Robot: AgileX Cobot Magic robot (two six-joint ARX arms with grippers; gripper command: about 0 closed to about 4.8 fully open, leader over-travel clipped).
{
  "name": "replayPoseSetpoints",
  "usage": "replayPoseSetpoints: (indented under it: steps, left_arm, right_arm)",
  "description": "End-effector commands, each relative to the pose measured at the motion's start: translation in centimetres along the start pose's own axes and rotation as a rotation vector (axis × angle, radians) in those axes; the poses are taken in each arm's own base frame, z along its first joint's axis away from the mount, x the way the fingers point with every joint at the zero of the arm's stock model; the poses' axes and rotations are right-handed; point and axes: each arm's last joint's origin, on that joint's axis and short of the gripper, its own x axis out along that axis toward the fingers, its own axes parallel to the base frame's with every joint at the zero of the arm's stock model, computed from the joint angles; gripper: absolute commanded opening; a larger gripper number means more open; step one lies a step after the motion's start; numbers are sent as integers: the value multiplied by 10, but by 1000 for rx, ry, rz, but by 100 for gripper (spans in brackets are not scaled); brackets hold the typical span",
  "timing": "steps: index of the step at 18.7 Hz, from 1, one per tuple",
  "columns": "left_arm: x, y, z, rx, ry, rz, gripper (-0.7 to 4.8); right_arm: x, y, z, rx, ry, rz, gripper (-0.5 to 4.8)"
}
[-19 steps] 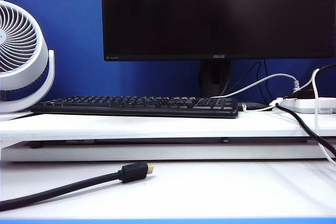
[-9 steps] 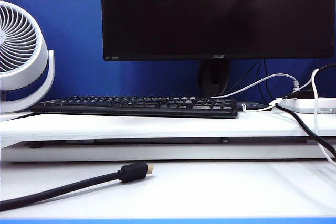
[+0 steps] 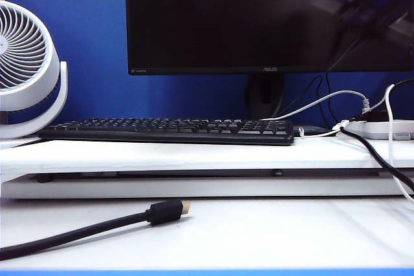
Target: Pick up the Type-C charging cable and the charging base, insert one end of the Type-C charger into the corresponding slot on the base, and finally place the plugged-in charger back on the table.
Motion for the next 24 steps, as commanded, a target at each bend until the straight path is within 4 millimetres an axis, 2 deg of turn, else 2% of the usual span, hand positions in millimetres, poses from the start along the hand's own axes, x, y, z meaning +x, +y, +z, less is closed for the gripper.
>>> replayPoseSetpoints:
  steps: [1, 2, 5, 9, 10, 11, 16, 19, 24]
  left_arm:
    - [-3, -2, 4, 9, -23, -7, 21]
    - [-3, -2, 4, 9, -23, -7, 21]
    - [-3, -2, 3, 3, -14, -7, 21]
    - [-3, -2, 2, -6, -2, -8, 21]
    - [-3, -2, 2, -6, -2, -8, 21]
    - [-3, -2, 2, -7, -1, -8, 21]
    - [-3, -3, 1, -8, 0, -9, 21]
    - [-3, -3, 0, -17, 14, -9, 21]
    - [-3, -3, 0, -20, 17, -10, 21]
  right_arm:
    - [29, 10, 15, 127, -9, -53, -5]
    - [40, 11, 20, 198, 8, -60, -5]
    - [59, 10, 28, 244, 28, -67, -5]
    - [78, 5, 25, 326, 74, -79, -4]
    - [84, 3, 23, 330, 88, -81, 47]
    - [92, 1, 19, 346, 113, -75, 219]
    - [110, -5, 10, 366, 170, -68, 225]
    - [118, -8, 4, 373, 203, -85, 211]
    - [118, -12, 0, 377, 239, -106, 210]
